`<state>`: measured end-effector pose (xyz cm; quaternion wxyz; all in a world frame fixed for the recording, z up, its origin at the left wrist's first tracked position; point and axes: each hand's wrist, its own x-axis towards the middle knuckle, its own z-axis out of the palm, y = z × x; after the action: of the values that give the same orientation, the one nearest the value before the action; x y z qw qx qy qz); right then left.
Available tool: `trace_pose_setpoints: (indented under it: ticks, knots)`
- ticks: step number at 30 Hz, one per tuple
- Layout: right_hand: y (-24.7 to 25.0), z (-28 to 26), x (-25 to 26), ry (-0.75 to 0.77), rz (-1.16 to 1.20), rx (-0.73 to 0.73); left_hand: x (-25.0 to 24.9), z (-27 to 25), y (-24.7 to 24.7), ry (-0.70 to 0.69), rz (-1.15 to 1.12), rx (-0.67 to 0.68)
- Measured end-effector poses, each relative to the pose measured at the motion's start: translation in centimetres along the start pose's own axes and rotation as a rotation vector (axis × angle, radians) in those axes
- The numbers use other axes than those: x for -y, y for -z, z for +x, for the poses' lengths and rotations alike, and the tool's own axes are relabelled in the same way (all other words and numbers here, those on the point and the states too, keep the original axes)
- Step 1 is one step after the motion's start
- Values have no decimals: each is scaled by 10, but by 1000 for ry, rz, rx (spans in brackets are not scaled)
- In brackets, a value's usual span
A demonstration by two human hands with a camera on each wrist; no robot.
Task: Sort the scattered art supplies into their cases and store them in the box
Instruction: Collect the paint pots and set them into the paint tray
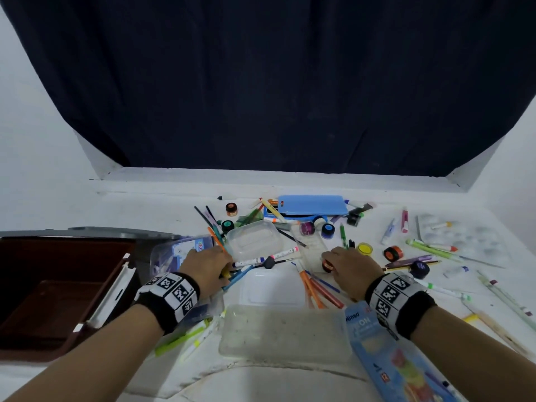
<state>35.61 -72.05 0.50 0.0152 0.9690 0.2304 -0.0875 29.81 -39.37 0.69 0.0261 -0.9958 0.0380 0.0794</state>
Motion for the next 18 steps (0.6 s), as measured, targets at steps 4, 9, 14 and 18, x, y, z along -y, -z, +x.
trace_pose_setpoints:
  ticks: [4,9,14,18]
  knots:
    - [0,5,4,12,-12,-48,1,2,-6,-16,18,-59]
    - [6,4,4,15,56,-128,5,-6,-2,-53,-149,-155]
    - [22,-20,13,33,426,-367,7,-32,22,-141,-485,-323]
    - [31,-46,35,69,699,-462,-4,-65,33,-114,-740,-446]
